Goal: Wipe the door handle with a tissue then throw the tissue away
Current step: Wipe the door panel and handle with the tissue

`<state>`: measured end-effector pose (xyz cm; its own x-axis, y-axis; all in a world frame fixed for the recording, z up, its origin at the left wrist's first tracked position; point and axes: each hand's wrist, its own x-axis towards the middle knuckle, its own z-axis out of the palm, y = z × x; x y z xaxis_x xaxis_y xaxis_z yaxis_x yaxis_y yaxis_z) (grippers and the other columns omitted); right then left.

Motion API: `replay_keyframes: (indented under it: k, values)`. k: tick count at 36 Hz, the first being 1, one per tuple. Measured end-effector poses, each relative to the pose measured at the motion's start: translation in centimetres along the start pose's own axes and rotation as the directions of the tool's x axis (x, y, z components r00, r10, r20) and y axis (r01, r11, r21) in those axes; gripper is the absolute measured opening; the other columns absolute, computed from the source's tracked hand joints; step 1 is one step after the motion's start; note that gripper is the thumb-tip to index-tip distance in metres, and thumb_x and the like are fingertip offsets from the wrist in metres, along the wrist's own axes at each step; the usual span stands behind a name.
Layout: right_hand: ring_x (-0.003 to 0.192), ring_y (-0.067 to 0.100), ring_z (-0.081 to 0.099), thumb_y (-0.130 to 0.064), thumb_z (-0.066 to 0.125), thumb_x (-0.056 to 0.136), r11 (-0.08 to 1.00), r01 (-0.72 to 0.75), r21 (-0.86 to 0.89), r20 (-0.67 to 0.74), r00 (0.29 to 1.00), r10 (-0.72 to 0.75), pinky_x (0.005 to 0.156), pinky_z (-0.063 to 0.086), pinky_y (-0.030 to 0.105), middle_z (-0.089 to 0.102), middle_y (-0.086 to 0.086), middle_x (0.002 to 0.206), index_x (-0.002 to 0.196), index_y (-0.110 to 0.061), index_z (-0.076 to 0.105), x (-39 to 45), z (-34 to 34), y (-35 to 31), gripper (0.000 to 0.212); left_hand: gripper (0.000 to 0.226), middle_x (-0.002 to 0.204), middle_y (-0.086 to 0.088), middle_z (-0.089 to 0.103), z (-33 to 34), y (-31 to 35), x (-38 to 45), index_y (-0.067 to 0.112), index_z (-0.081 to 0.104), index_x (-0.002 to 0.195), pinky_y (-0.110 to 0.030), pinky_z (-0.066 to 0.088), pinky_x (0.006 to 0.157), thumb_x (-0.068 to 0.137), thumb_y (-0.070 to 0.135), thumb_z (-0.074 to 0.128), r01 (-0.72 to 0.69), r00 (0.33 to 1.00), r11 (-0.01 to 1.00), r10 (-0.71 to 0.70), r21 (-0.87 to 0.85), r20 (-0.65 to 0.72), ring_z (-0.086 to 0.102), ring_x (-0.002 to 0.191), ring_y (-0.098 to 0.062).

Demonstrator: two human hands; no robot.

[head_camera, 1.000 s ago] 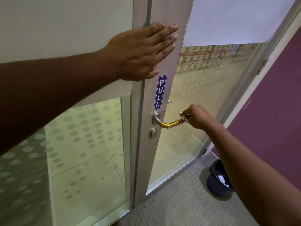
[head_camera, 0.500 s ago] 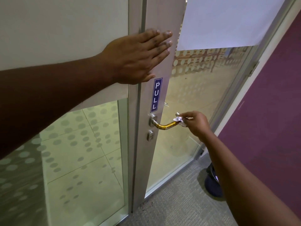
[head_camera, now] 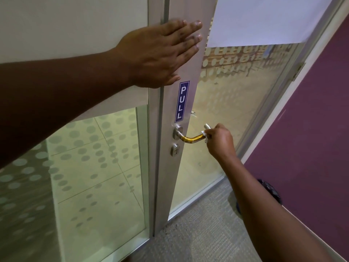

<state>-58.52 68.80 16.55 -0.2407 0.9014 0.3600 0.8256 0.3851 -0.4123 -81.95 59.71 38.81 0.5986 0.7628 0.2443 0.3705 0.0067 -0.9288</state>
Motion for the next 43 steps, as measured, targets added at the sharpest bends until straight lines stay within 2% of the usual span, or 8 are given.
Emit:
replay_keyframes:
  k: [3, 7, 12, 17, 21, 29, 40, 43]
  values:
    - [0.08, 0.015, 0.052, -0.016, 0.065, 0.094, 0.999, 0.009, -0.044, -0.007, 1.0, -0.009, 0.066, 0.038, 0.02, 0.055, 0.002, 0.097, 0.116, -0.009, 0.072, -0.5, 0.1, -0.7, 0.024, 0.079, 0.168, -0.025, 0.011, 0.0, 0.0, -0.1, -0.004, 0.004, 0.159, -0.046, 0.019, 0.127, 0.101, 0.05, -0.004, -0.015, 1.0, 0.999, 0.016, 0.041, -0.014, 0.006, 0.157, -0.041]
    - [0.111, 0.026, 0.064, -0.01, 0.067, 0.091, 0.997, 0.05, 0.053, 0.077, 0.996, -0.054, 0.085, 0.055, 0.034, 0.068, 0.011, 0.109, 0.107, -0.013, 0.077, -0.2, -0.1, -1.2, 0.019, 0.079, 0.168, -0.025, 0.011, -0.1, -0.1, -0.1, -0.004, 0.004, 0.159, -0.046, 0.019, 0.127, 0.102, 0.05, -0.003, -0.015, 1.0, 0.999, 0.016, 0.05, -0.009, 0.005, 0.158, -0.041]
    - [0.082, 0.024, 0.072, -0.011, 0.068, 0.091, 0.96, -0.065, 0.274, 0.096, 0.995, 0.04, 0.079, 0.06, 0.042, 0.072, 0.009, 0.105, 0.108, -0.012, 0.076, 2.2, -3.3, -0.4, 0.019, 0.08, 0.167, -0.025, 0.013, -0.1, 0.0, -0.1, -0.003, 0.007, 0.16, -0.045, 0.02, 0.127, 0.101, 0.05, -0.004, -0.026, 1.0, 0.997, 0.027, 0.075, -0.01, 0.007, 0.157, -0.041]
    - [0.088, 0.019, 0.066, -0.003, 0.061, 0.093, 0.996, 0.085, -0.022, 0.251, 0.965, -0.077, 0.077, 0.053, 0.032, 0.072, 0.007, 0.11, 0.111, -0.013, 0.075, 5.7, -5.1, -0.2, 0.025, 0.078, 0.168, -0.025, 0.011, -0.1, 0.0, -0.2, -0.004, 0.004, 0.159, -0.045, 0.018, 0.128, 0.101, 0.049, -0.003, -0.008, 1.0, 0.999, 0.008, 0.054, -0.002, 0.006, 0.157, -0.041]
    - [0.096, 0.021, 0.065, 0.002, 0.064, 0.087, 0.913, 0.303, -0.273, 0.386, 0.904, -0.185, 0.079, 0.054, 0.03, 0.07, 0.008, 0.11, 0.113, -0.014, 0.074, 7.5, -4.3, -1.2, 0.032, 0.078, 0.168, -0.025, 0.011, 0.2, 0.0, -0.2, -0.004, 0.004, 0.159, -0.045, 0.017, 0.128, 0.101, 0.049, -0.004, -0.013, 1.0, 0.998, 0.013, 0.062, -0.001, 0.006, 0.158, -0.041]
    - [0.095, 0.021, 0.063, -0.006, 0.071, 0.086, 0.779, 0.469, -0.417, 0.562, 0.806, -0.185, 0.084, 0.057, 0.032, 0.066, 0.007, 0.107, 0.111, -0.013, 0.075, 8.9, -3.2, -2.1, 0.026, 0.077, 0.168, -0.025, 0.01, 0.5, 0.1, -0.2, -0.003, 0.004, 0.159, -0.045, 0.015, 0.129, 0.102, 0.048, -0.003, -0.004, 1.0, 1.0, 0.005, 0.029, -0.011, 0.005, 0.158, -0.04]
    - [0.091, 0.023, 0.067, -0.007, 0.062, 0.091, 0.781, 0.475, -0.406, 0.658, 0.745, -0.111, 0.085, 0.058, 0.036, 0.072, 0.007, 0.102, 0.111, -0.011, 0.075, 8.9, -3.1, -2.1, 0.024, 0.077, 0.168, -0.024, 0.011, 0.7, 0.1, -0.1, -0.002, 0.004, 0.159, -0.045, 0.015, 0.129, 0.102, 0.049, -0.001, 0.005, 1.0, 1.0, -0.005, 0.005, -0.026, 0.005, 0.158, -0.039]
    - [0.084, 0.023, 0.069, 0.002, 0.057, 0.093, 0.98, 0.172, -0.102, 0.565, 0.821, -0.085, 0.075, 0.059, 0.03, 0.07, 0.007, 0.098, 0.105, -0.009, 0.075, 8.9, -4.5, -0.1, 0.024, 0.077, 0.168, -0.024, 0.011, 0.8, 0.2, -0.1, -0.003, 0.004, 0.159, -0.045, 0.014, 0.129, 0.102, 0.049, -0.002, 0.001, 1.0, 1.0, -0.001, 0.023, -0.025, 0.005, 0.158, -0.039]
